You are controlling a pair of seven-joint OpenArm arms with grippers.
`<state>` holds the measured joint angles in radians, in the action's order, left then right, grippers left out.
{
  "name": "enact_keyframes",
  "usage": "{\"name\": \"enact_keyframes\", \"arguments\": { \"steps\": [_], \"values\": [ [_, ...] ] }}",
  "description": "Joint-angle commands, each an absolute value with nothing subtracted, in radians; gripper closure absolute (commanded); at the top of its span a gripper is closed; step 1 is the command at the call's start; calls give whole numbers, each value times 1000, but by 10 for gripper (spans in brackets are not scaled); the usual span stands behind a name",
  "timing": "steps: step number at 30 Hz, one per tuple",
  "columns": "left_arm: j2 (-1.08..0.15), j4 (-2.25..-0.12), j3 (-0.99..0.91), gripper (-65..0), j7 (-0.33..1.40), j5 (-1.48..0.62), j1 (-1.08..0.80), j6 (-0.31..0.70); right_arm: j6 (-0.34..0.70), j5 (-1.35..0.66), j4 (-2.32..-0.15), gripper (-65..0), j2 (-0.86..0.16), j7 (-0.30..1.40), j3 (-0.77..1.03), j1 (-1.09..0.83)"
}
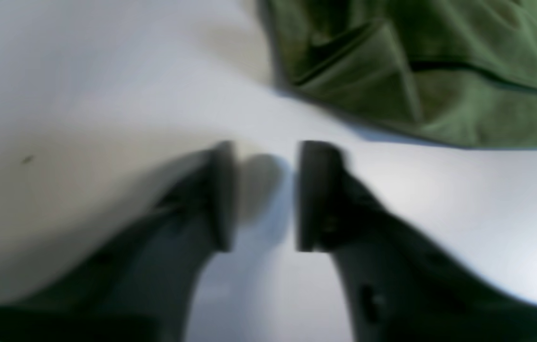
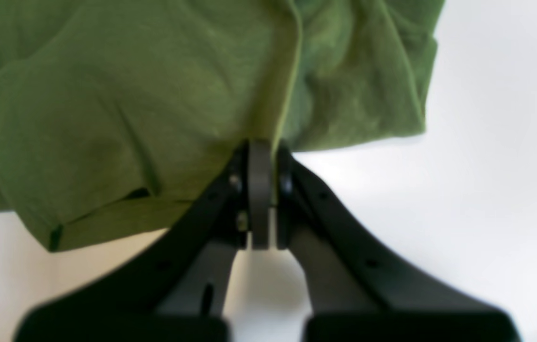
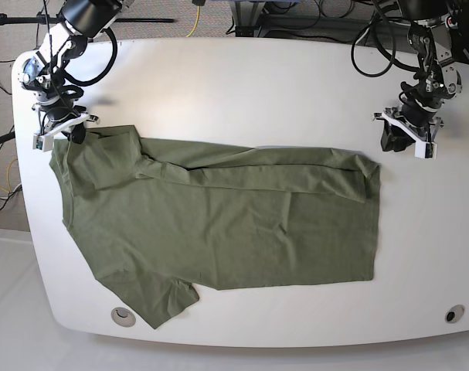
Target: Fold the T-shirt properly
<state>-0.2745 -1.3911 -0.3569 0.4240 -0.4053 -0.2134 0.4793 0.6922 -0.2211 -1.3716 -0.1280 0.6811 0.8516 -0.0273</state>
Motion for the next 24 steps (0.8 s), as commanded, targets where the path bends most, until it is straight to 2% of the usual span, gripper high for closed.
{"name": "enact_keyframes", "arguments": {
  "steps": [1, 5, 11, 19, 21, 24],
  "values": [
    [-284, -1404, -361, -68, 403, -402, -204, 485, 698, -227, -1375, 0, -145, 666, 853, -13],
    [-285, -1368, -352, -14, 389, -402, -184, 489, 698, -230, -1370, 0, -144, 662, 855, 3],
    [-286, -1343, -345, -47, 395, -399, -159, 496, 698, -226, -1361, 0, -144, 661, 855, 12],
    [-271, -1324, -340, -5, 394, -402, -151, 487, 698, -227, -1372, 0, -147, 658, 845, 20],
    [-270, -1318, -341, -8, 399, -404, -148, 486, 698, -228, -1374, 0, -146, 657, 845, 21],
    [-275, -1290, -343, -102, 435, -407, -141, 483, 698, -227, -1369, 0, -143, 657, 851, 18]
  ]
}}
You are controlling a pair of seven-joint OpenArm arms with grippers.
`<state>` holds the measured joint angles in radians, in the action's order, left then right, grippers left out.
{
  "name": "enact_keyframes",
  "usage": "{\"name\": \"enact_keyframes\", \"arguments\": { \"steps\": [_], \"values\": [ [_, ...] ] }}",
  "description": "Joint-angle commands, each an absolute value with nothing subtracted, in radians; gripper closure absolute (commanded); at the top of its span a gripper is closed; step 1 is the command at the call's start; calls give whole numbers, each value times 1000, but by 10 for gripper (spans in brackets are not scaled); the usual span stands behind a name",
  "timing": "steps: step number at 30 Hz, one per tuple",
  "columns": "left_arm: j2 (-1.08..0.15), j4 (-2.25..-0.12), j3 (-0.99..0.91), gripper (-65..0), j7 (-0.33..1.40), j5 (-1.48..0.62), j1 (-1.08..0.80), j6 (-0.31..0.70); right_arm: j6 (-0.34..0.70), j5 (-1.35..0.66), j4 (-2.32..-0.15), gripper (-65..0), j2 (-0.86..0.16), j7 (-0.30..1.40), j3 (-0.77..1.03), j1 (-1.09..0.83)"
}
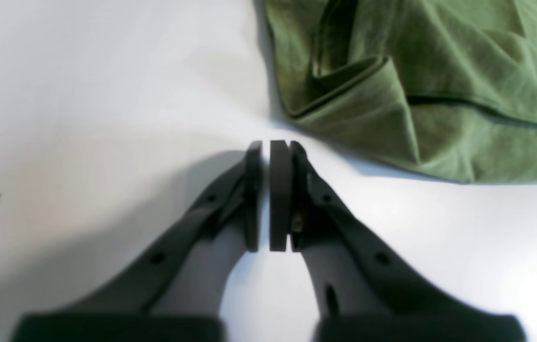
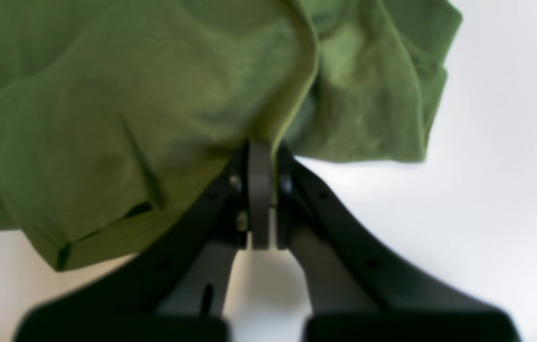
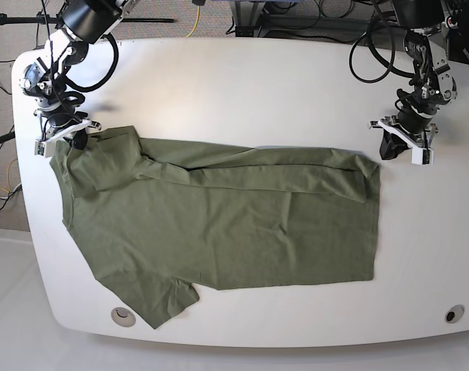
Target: Fold the T-shirt properly
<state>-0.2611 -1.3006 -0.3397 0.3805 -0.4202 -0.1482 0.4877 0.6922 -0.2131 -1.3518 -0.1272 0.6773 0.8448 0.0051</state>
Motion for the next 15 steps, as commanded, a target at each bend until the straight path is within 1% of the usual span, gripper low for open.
{"name": "enact_keyframes", "arguments": {
  "steps": [1, 5, 9, 15],
  "values": [
    [-275, -1287, -343, -131, 444, -408, -140, 482, 698, -228, -1369, 0, -143, 657, 852, 19],
    [-275, -1276, -340, -250, 465, -411, -137, 481, 698, -229, -1369, 0, -142, 658, 857, 20],
    [-275, -1283, -334, -333, 438, -400, -132, 475, 698, -221, -1371, 0, -144, 661, 848, 20],
    [-273, -1290, -334, -286, 449, -398, -125, 473, 698, -218, -1370, 0, -144, 661, 848, 20]
  ]
}}
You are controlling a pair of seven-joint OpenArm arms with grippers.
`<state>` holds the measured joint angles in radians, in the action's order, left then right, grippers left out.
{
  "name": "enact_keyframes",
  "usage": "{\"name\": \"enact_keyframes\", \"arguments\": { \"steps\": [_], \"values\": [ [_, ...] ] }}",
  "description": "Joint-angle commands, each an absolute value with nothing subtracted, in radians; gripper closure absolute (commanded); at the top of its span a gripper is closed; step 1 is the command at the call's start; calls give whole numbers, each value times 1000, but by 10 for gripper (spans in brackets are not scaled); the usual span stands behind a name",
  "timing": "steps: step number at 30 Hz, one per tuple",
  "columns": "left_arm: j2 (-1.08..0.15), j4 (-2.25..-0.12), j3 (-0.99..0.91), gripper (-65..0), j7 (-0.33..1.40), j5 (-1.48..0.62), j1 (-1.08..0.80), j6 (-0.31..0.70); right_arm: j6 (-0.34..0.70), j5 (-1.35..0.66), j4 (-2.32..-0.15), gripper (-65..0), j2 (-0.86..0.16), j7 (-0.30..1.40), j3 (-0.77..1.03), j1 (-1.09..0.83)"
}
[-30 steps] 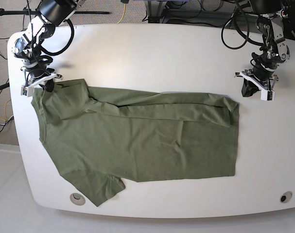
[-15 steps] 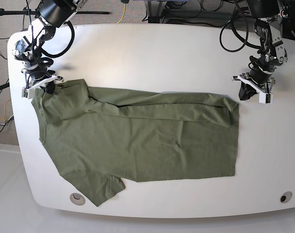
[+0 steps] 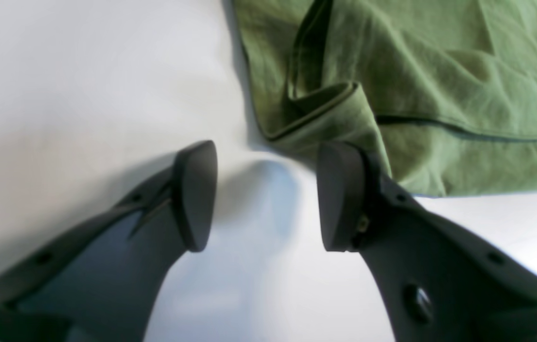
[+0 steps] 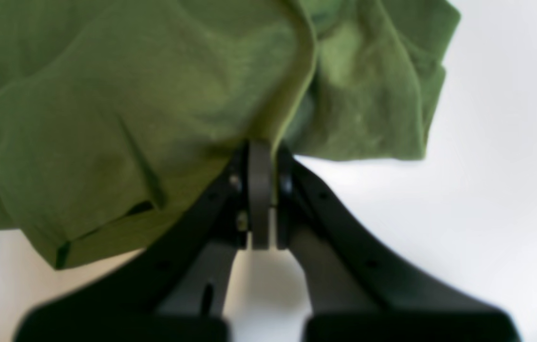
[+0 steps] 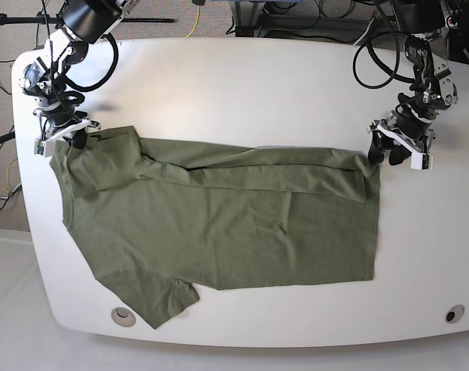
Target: Fold the T-shirt properly
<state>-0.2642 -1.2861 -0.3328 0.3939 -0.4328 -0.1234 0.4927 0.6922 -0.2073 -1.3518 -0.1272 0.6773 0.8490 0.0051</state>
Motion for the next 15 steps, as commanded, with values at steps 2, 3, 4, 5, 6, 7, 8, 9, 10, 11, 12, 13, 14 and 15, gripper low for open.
{"name": "enact_keyframes", "arguments": {
  "steps": [2, 3, 4, 5, 6, 7, 8, 9, 10, 11, 12, 13, 14, 15],
  "values": [
    [-273, -1293, -335, -271, 460, -398, -123, 473, 698, -217, -1369, 0, -143, 661, 849, 20],
    [-272, -1305, -334, -257, 471, -393, -121, 479, 698, -217, -1372, 0, -142, 661, 849, 19],
    [-271, -1316, -332, -243, 482, -388, -119, 484, 698, -218, -1374, 0, -141, 661, 848, 19],
    [-271, -1321, -332, -239, 490, -387, -116, 485, 698, -218, -1374, 0, -141, 661, 849, 19],
    [-270, -1325, -333, -235, 497, -386, -114, 485, 698, -217, -1374, 0, -141, 662, 849, 18],
    [-270, -1329, -333, -231, 504, -386, -112, 486, 698, -217, -1374, 0, -141, 662, 849, 18],
    [-270, -1333, -334, -227, 512, -387, -110, 486, 698, -217, -1374, 0, -140, 663, 849, 18],
    [-270, -1338, -334, -223, 520, -387, -108, 486, 698, -217, -1374, 0, -140, 663, 849, 18],
    [-270, -1342, -335, -219, 528, -387, -106, 487, 698, -216, -1374, 0, -140, 664, 850, 18],
    [-270, -1346, -335, -218, 535, -386, -103, 487, 698, -216, -1374, 0, -140, 665, 849, 18],
    [-270, -1351, -335, -216, 541, -385, -100, 487, 698, -216, -1375, 0, -141, 665, 849, 19],
    [-270, -1350, -332, -199, 547, -387, -100, 488, 698, -217, -1376, 0, -140, 661, 848, 18],
    [-270, -1349, -329, -183, 553, -388, -99, 490, 698, -217, -1377, 0, -140, 657, 848, 17],
    [-271, -1350, -329, -180, 554, -389, -97, 490, 698, -217, -1376, 0, -140, 657, 848, 18]
  ]
}}
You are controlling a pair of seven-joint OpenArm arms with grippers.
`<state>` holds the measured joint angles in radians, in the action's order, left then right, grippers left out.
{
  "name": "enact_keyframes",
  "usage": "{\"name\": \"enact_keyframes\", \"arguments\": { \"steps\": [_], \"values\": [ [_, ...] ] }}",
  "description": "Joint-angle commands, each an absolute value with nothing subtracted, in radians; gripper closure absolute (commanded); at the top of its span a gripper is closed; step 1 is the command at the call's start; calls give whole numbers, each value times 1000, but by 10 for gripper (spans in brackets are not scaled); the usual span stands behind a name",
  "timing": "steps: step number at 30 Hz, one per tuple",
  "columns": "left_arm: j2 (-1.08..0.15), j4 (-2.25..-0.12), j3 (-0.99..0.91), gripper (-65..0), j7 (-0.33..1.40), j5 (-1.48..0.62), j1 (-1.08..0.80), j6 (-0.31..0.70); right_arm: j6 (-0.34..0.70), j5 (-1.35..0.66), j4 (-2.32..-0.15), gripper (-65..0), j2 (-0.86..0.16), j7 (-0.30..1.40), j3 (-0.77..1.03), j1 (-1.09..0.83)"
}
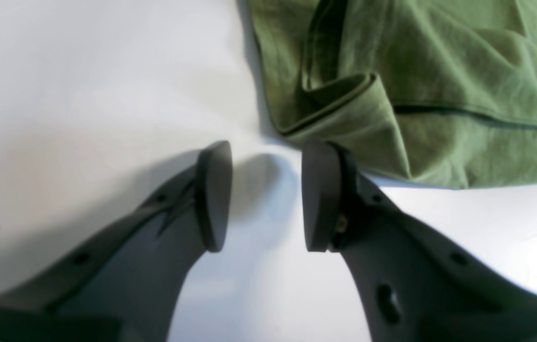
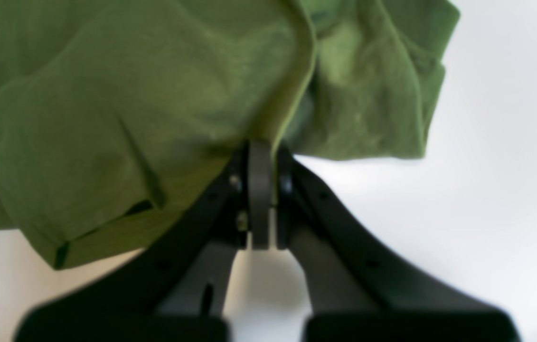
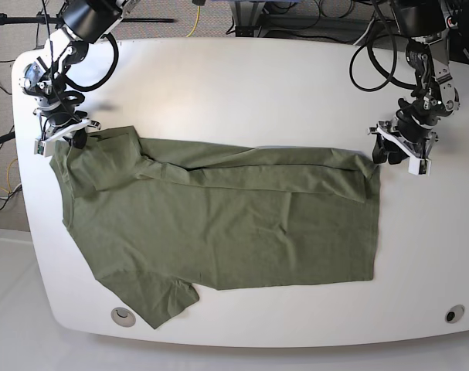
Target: Fold the T-shirt properly
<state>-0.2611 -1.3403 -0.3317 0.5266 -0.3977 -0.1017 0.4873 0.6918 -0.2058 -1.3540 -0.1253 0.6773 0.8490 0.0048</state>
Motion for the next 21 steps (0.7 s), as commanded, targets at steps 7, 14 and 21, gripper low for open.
{"name": "enact_keyframes", "arguments": {
  "steps": [7, 14, 21],
  "values": [
    [-271, -1353, -330, -198, 536, -395, -93, 489, 698, -217, -1376, 0, -140, 656, 848, 17],
    [-274, -1339, -327, -424, 497, -411, -105, 516, 698, -221, -1376, 0, -135, 651, 859, 14],
    [-277, -1335, -331, -451, 512, -426, -101, 519, 698, -222, -1369, 0, -132, 647, 860, 10]
  ]
}}
